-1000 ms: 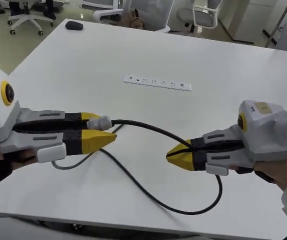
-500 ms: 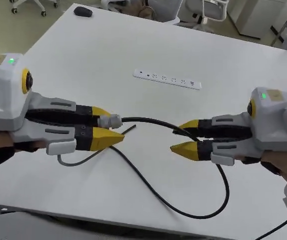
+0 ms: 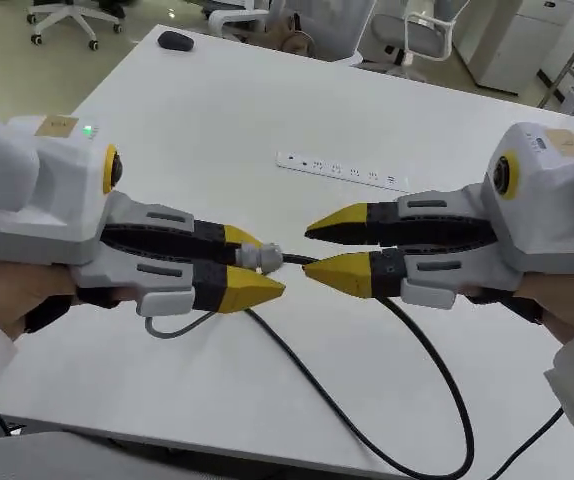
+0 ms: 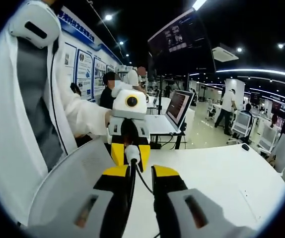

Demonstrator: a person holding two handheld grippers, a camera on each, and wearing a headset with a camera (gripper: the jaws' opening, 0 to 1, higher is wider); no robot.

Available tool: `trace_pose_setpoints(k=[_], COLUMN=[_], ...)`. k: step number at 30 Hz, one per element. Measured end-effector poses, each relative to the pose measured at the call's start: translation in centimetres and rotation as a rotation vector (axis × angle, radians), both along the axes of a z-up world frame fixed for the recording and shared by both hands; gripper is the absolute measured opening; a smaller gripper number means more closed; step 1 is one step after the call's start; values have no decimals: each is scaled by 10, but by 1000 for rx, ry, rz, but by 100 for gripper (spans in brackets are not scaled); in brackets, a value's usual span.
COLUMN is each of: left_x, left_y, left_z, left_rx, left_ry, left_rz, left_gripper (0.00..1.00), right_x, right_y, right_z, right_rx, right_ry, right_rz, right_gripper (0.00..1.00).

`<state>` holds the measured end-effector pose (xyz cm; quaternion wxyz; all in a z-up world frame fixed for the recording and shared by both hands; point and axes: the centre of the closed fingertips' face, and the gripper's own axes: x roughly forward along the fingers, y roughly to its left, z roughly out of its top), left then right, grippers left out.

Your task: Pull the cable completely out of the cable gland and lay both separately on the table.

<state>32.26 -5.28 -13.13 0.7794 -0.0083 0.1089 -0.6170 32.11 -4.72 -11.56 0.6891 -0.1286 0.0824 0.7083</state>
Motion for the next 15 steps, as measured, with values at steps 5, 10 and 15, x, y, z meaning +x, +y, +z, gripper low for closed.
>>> trace_pose_setpoints(k=[5, 10, 15], left_x=[2, 0, -2], left_y=[9, 16, 27], left_z=[3, 7, 6], left_rx=[-16, -19, -15], left_ry=[18, 6, 5], left_rz=[-20, -37, -52], left_gripper=[18, 18, 18], right_x=[-7, -8, -9], right_y=[6, 13, 24], right_z=[-1, 4, 2], right_rx=[-1, 16, 24], right_ry=[-8, -27, -36], right_rz=[-4, -27, -49], right_gripper=[4, 4, 4])
